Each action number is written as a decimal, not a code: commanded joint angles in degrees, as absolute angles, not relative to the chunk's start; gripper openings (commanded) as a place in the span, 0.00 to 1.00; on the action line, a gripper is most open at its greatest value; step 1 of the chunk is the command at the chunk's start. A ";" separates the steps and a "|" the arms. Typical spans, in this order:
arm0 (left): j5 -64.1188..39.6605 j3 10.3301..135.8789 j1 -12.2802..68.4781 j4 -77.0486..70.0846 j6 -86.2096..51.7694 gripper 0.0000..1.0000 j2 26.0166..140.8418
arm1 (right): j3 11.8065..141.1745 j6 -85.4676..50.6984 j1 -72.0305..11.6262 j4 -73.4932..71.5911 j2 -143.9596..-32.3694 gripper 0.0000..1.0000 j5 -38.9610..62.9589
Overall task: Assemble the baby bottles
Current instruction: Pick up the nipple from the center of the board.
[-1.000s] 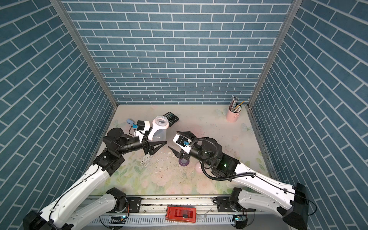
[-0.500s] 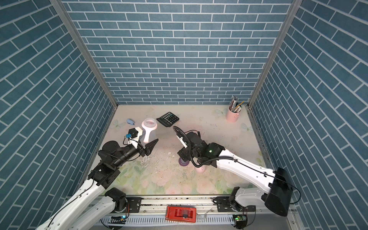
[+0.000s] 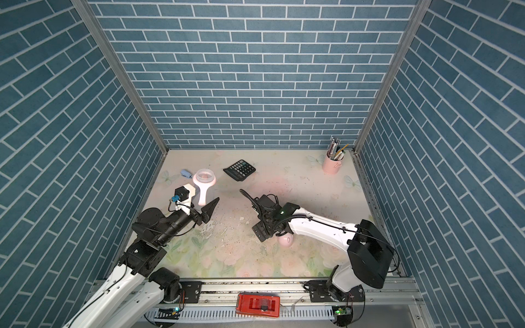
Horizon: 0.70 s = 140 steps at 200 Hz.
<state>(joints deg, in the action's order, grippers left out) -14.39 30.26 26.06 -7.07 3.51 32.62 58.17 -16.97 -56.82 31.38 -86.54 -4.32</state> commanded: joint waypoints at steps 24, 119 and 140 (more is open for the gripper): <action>-14.37 30.26 26.05 -7.56 4.13 0.62 32.45 | 56.26 -25.62 -56.69 26.23 -90.27 0.88 -6.12; -14.79 30.84 26.06 -6.94 4.22 0.62 33.04 | 54.32 -30.40 -57.61 20.35 -95.26 0.83 -6.68; -14.94 30.98 26.03 -6.69 4.31 0.62 33.17 | 54.47 -30.52 -58.00 20.00 -96.25 0.83 -6.59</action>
<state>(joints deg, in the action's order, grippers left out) -14.44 30.26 26.06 -6.68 3.70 33.32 54.89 -27.29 -57.34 20.78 -94.80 -5.61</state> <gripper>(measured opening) 0.808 0.831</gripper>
